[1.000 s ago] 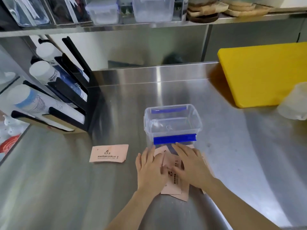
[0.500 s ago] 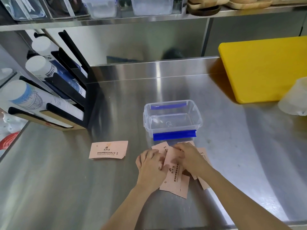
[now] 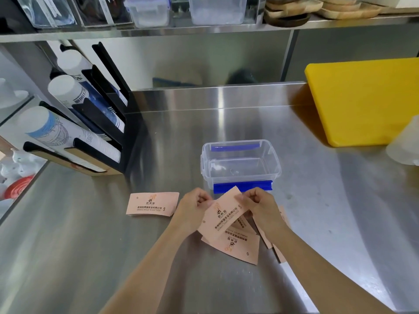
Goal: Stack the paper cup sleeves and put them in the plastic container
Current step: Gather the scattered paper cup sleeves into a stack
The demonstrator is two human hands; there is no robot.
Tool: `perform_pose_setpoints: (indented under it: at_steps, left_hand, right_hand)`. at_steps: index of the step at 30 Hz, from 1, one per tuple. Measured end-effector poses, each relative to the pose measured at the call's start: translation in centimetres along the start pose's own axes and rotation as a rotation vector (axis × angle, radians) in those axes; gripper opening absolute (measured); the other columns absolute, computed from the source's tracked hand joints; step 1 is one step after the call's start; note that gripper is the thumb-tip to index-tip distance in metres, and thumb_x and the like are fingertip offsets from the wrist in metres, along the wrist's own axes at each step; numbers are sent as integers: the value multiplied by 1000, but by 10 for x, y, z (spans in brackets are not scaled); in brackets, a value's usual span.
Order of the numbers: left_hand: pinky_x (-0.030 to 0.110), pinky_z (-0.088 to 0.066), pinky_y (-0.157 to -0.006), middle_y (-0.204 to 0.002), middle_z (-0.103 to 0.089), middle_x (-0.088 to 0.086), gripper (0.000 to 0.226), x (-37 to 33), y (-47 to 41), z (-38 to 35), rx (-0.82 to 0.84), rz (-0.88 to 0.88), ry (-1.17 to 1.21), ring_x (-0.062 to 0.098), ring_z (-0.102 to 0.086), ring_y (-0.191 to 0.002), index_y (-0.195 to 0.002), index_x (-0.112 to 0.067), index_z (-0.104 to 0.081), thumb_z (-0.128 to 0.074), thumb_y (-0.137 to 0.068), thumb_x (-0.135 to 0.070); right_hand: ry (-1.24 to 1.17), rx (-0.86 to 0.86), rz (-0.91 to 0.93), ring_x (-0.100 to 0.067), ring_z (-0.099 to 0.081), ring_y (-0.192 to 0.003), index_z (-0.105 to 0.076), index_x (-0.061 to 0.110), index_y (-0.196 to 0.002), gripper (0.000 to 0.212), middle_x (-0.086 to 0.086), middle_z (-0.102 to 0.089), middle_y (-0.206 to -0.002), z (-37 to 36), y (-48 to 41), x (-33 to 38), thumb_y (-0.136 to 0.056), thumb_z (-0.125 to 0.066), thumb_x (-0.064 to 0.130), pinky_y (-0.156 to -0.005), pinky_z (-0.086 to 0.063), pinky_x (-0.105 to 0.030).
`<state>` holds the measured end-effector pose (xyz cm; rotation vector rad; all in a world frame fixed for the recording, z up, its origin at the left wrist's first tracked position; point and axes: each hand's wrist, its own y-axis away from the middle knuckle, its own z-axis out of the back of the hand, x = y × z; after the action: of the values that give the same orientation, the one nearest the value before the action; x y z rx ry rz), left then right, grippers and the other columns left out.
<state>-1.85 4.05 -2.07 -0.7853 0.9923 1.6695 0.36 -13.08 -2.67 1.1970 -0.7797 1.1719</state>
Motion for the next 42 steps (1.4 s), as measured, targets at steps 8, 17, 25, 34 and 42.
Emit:
perform_pose_setpoints:
  at_steps: [8,17,25,34,42]
  left_hand:
    - [32,-53,-74,-85,-72,0,21,-1,4,10,115,18,130,14,-68,-78,-95,-28,-57,-68,-78,-32]
    - [30,-49,-73,-77,-69,-5,27,9,2,19,82,-57,16,14,-63,-75,-71,-34,-64,-68,-77,-9]
    - [33,-48,-68,-88,-70,2,12,7,-1,26,-200,20,24,21,-64,-82,-86,-20,-65,-57,-85,-12]
    - [24,-46,-64,-87,-69,2,15,11,-3,21,-197,-8,16,23,-64,-86,-93,-15,-68,-56,-86,-10]
    - [36,-46,-83,-97,-70,8,22,14,3,21,-166,5,-10,25,-61,-94,-95,-14,-68,-47,-90,-11]
  right_hand:
    - [-82,-33,5,-27,-67,-72,-57,9,-73,17,-18,-70,-82,-5,1,1,-89,-57,11,-59,-52,-31]
    - [-34,-38,-10,-20,-66,-68,-53,12,-70,19,-7,-68,-78,-10,5,-6,-88,-60,18,-65,-54,-31]
    - [905,406,121,-11,-45,-106,-44,31,-123,72,11,-47,-115,-7,15,-18,-60,-74,51,-92,-42,-30]
    - [692,381,-13,-15,-62,-73,-60,13,-88,9,-5,-67,-92,-11,7,4,-83,-65,20,-64,-49,-24]
    - [-563,206,-323,-33,-66,-95,-62,-4,-99,21,-21,-67,-110,-27,8,-2,-84,-52,-15,-75,-61,-36]
